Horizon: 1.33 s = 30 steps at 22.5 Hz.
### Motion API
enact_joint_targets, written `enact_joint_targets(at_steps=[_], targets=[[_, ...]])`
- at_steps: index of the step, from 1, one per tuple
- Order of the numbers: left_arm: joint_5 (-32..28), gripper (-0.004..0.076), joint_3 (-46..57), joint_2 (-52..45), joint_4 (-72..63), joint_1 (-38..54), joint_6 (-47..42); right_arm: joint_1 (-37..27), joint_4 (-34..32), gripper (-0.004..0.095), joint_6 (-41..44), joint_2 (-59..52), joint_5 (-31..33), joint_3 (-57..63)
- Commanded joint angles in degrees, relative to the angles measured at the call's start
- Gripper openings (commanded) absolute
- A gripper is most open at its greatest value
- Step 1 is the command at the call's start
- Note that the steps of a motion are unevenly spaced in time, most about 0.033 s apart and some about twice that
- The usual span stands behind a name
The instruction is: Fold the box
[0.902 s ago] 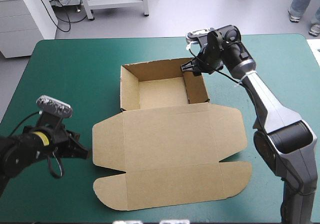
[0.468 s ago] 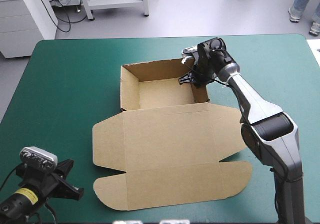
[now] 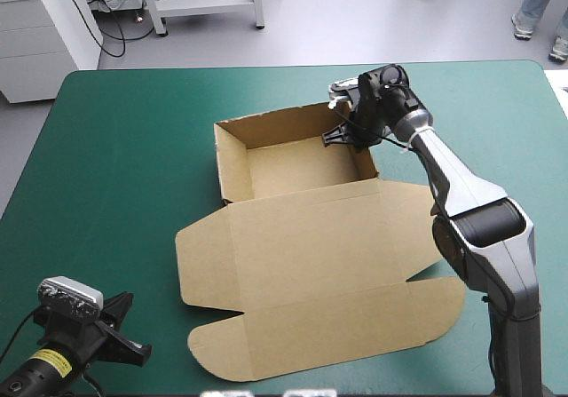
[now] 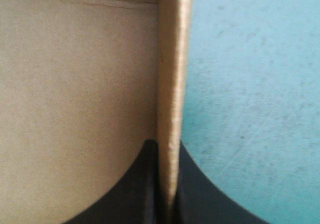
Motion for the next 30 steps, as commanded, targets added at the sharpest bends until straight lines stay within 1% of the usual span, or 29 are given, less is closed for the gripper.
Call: enact_joint_targets(at_steps=[1,5,6,7,8,9,10,11,12,13,14,15,17,20,22,23,24,25,26,28,29,30], targets=[[-6.54,-0.0006,-0.53,0.62,-1.36,-0.39,-0.55,-5.75,-3.49,-0.0018,-1.53,-3.77,1.21,-1.62],[-6.53,-0.0008,-0.53,0.62,-1.62,-0.39,-0.54,-13.05,-3.59,-0.0018,-2.62,-3.77,1.21,-1.62],[-6.53,-0.0008,-0.53,0.62,-1.62,-0.39,-0.54,-17.61,-3.59,-0.0018,-3.22,-3.77,1.21,-1.62],[-6.53,-0.0008,-0.53,0.62,-1.62,-0.39,-0.54,-19.97,-3.59,-0.0018,-3.37,-3.77,1.21,-1.62],[-6.53,-0.0008,-0.53,0.62,-1.62,-0.39,-0.54,-24.8,-3.59,-0.0018,-4.1,-3.77,1.21,-1.62],[-6.53,-0.0008,-0.53,0.62,-1.62,-0.39,-0.54,-26.75,-3.99,-0.0018,-4.21,-3.77,1.21,-1.62],[-6.53,-0.0008,-0.53,0.62,-1.62,-0.39,-0.54,-31.64,-4.93,-0.0018,-4.21,-3.77,1.21,-1.62],[-6.53,-0.0008,-0.53,0.62,-1.62,-0.39,-0.54,-33.63,-4.93,-0.0018,-4.21,-3.77,1.21,-1.62],[-6.53,-0.0008,-0.53,0.62,-1.62,-0.39,-0.54,-38.43,-4.81,-0.0018,-3.8,-3.77,1.21,-1.62],[-6.53,-0.0008,-0.53,0.62,-1.62,-0.39,-0.54,-40.19,-4.55,-0.0018,-3.8,-3.77,1.21,-1.62],[-6.53,-0.0008,-0.53,0.62,-1.62,-0.39,-0.54,-44.14,-4.28,-0.0018,-2.11,-3.77,1.21,-1.62],[-6.53,-0.0008,-0.53,0.62,-1.62,-0.39,-0.54,-46.77,-4.15,-0.0018,-1.01,-3.77,1.21,-1.62],[-6.53,-0.0008,-0.53,0.62,-1.62,-0.39,-0.54,-49.93,-3.88,-0.0018,-1.27,-3.77,1.21,-1.62],[-6.53,-0.0008,-0.53,0.62,-1.62,-0.39,-0.54,-51.01,-4.28,-0.001,-1.27,-3.77,1.21,-1.62],[-6.53,-0.0008,-0.53,0.62,-1.62,-0.39,-0.54,-51.01,-4.11,0.0061,-2.16,-3.77,1.21,-1.62],[-6.53,-0.0008,-0.53,0.62,-1.62,-0.39,-0.54,-51.01,-3.95,0.0115,-2.16,-3.77,1.21,-1.62],[-6.53,-0.0008,-0.53,0.62,-1.62,-0.39,-0.54,-51.01,-3.95,0.021,-2.16,-3.77,1.21,-1.62],[-6.53,-0.0008,-0.53,0.62,-1.62,-0.39,-0.54,-51.01,-3.95,0.0335,-2.16,-3.89,1.21,-1.62],[-6.53,-0.0008,-0.53,0.62,-1.62,-0.39,-0.54,-51.01,-3.95,0.0415,-2.16,-3.9,1.21,-1.62],[-6.53,-0.0008,-0.53,0.62,-1.62,-0.39,-0.54,-51.01,-3.95,0.053,-1.89,-4.15,1.21,-1.62],[-6.53,-0.0008,-0.53,0.62,-1.62,-0.39,-0.54,-51.01,-3.95,0.0564,-1.89,-4.29,1.21,-1.62],[-6.53,-0.0008,-0.53,0.62,-1.62,-0.39,-0.54,-51.01,-3.95,0.0577,-1.77,-4.38,1.21,-1.62]])
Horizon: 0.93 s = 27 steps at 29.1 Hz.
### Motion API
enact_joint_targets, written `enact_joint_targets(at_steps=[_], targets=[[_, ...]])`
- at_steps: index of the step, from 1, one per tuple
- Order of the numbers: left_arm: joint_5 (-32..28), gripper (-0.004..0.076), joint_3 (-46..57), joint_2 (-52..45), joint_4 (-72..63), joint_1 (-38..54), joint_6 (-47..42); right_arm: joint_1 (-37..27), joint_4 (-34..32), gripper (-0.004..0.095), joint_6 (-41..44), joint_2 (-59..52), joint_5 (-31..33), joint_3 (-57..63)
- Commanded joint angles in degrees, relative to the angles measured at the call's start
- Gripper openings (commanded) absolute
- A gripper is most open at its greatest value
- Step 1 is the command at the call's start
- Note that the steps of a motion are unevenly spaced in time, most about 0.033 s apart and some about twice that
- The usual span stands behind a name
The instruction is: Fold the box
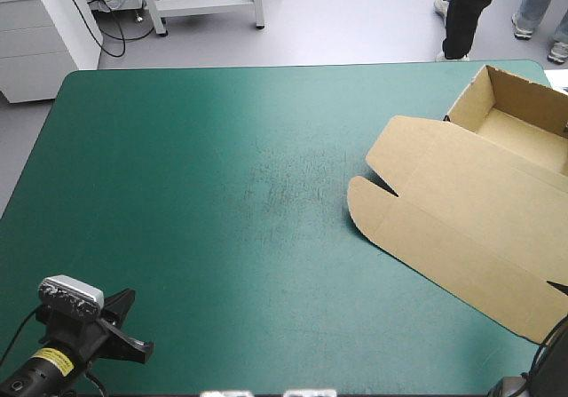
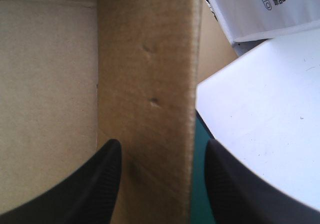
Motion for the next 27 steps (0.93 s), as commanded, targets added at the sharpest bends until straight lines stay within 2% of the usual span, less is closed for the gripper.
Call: enact_joint_targets(at_steps=[1,5,9,15,18,21,23,27], targets=[[-3.96,-0.0008,-1.32,0.62,-0.56,-0.39,-0.52,-0.31,-1.12,0.0578,-0.01,-4.88,0.37,-1.62],[-3.96,-0.0008,-1.32,0.62,-0.56,-0.39,-0.52,-0.11,1.72,0.0578,-0.17,-9.0,0.37,-1.73],[-3.96,-0.0008,-1.32,0.62,-0.56,-0.39,-0.52,1.95,1.88,0.0578,-1.81,-14.45,0.48,-1.73],[-3.96,-0.0008,-1.32,0.62,-0.56,-0.39,-0.52,10.52,1.88,0.0575,-3.09,-24.72,0.48,-1.6],[-3.96,-0.0008,-1.32,0.62,-0.56,-0.39,-0.52,16.99,2.29,0.0521,-3.09,-29.42,0.48,-1.6],[-3.96,-0.0008,-1.32,0.62,-0.56,-0.39,-0.52,24.5,2.29,0.0419,-2.69,-33.6,0.48,-1.6],[-3.96,-0.0008,-1.32,0.62,-0.56,-0.39,-0.52,29.84,2.29,0.0299,-2.6,-36.41,0.48,-0.98],[-3.96,-0.0008,-1.32,0.62,-0.56,-0.39,-0.52,39.3,0.96,-0.001,-0.57,-42.61,0.48,4.3]])
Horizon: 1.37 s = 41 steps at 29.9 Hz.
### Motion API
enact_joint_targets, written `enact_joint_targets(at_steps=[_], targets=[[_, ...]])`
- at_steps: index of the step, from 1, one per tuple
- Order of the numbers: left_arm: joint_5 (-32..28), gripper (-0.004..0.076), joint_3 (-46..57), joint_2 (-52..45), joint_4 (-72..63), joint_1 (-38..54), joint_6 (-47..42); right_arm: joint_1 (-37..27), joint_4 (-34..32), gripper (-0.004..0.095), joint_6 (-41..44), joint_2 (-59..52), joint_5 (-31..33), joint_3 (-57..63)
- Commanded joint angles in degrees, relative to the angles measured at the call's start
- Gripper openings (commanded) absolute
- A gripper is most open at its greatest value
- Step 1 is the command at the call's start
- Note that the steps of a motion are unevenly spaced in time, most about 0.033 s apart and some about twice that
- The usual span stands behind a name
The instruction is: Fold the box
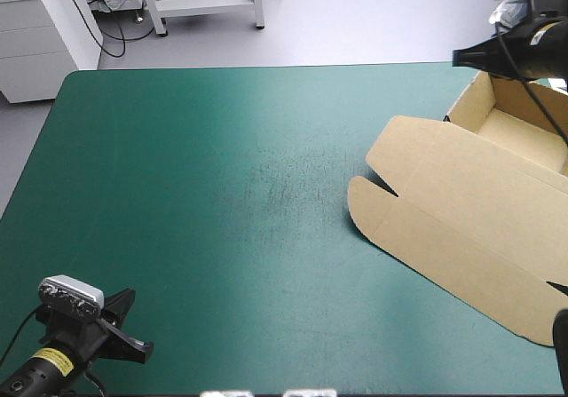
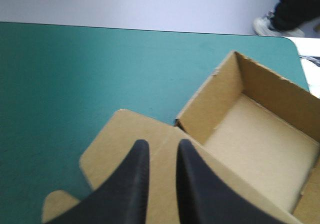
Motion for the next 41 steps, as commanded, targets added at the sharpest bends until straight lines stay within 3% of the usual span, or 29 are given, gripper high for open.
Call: enact_joint_targets(at_steps=[1,7,17,23,31,41], targets=[[-3.96,-0.0008,-1.32,0.62,-0.56,-0.39,-0.52,7.44,-3.42,-0.0005,2.84,-7.87,0.15,4.58],[-3.96,-0.0008,-1.32,0.62,-0.56,-0.39,-0.52,15.1,-10.29,-0.0007,4.25,-17.68,-1.45,20.58],[-3.96,-0.0008,-1.32,0.62,-0.56,-0.39,-0.52,15.7,-6.58,-0.0018,1.49,-37.61,-18.94,55.51],[-3.96,-0.0008,-1.32,0.62,-0.56,-0.39,-0.52,15.7,-3.85,-0.0017,1.49,-48.42,-26.19,74.7],[-3.96,-0.0008,-1.32,0.62,-0.56,-0.39,-0.52,15.7,-3.72,-0.0018,2.55,-58.15,-27.91,87.8],[-3.96,-0.0008,-1.32,0.62,-0.56,-0.39,-0.52,15.7,-2.86,-0.0018,2.55,-67.05,-31.1,93.1]])
